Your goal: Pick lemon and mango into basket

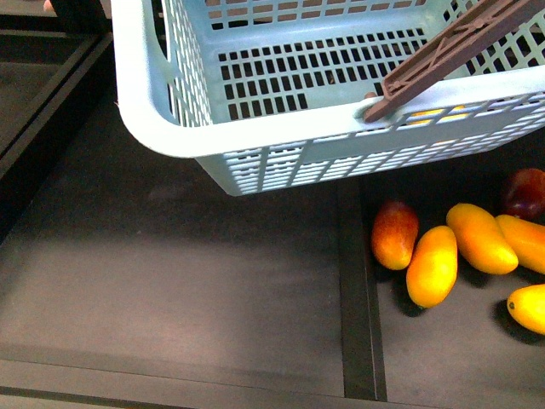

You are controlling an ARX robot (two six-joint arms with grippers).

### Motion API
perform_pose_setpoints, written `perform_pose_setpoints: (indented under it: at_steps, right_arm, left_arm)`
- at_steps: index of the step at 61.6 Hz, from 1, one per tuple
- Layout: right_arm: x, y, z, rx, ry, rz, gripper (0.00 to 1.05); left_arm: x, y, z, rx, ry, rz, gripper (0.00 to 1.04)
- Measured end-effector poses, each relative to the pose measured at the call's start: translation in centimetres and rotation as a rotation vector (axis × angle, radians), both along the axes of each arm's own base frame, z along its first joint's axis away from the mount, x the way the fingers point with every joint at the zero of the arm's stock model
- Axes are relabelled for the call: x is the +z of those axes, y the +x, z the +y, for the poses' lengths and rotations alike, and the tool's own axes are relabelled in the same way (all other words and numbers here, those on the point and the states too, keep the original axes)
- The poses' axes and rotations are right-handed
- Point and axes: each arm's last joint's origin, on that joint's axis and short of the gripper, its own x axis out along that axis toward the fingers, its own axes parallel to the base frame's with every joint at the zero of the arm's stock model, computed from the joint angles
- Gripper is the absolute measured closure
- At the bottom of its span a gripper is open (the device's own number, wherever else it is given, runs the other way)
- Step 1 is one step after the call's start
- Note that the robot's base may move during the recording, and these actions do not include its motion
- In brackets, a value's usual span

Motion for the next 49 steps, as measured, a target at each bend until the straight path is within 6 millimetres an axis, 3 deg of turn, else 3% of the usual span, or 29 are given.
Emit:
perform_pose_setpoints:
  at_steps: [4,11,17,35,49]
  right_arm:
    - [2.3,-0.4,1.3,0.032,-0.015,-0.055,0.46]
    - [8.2,-0.5,6.0,0.118,-0.088,-0.201,0.46]
    - [10.7,0.2,9.8,0.176,-0.133,-0.266,0.46]
    - [12.6,4.8,19.0,0.315,-0.219,-0.317,0.46]
    - [11.9,7.5,22.5,0.324,-0.281,-0.244,0.43]
  left_arm:
    - [0.0,0.0,0.0,0.0,0.0,0.0,1.01]
    - [0.0,0.0,0.0,0.0,0.0,0.0,1.01]
    - [0.0,0.0,0.0,-0.001,0.0,0.0,1.01]
    - [0.0,0.0,0.0,0.0,0.0,0.0,1.01]
    - [0.0,0.0,0.0,0.001,0.0,0.0,1.01]
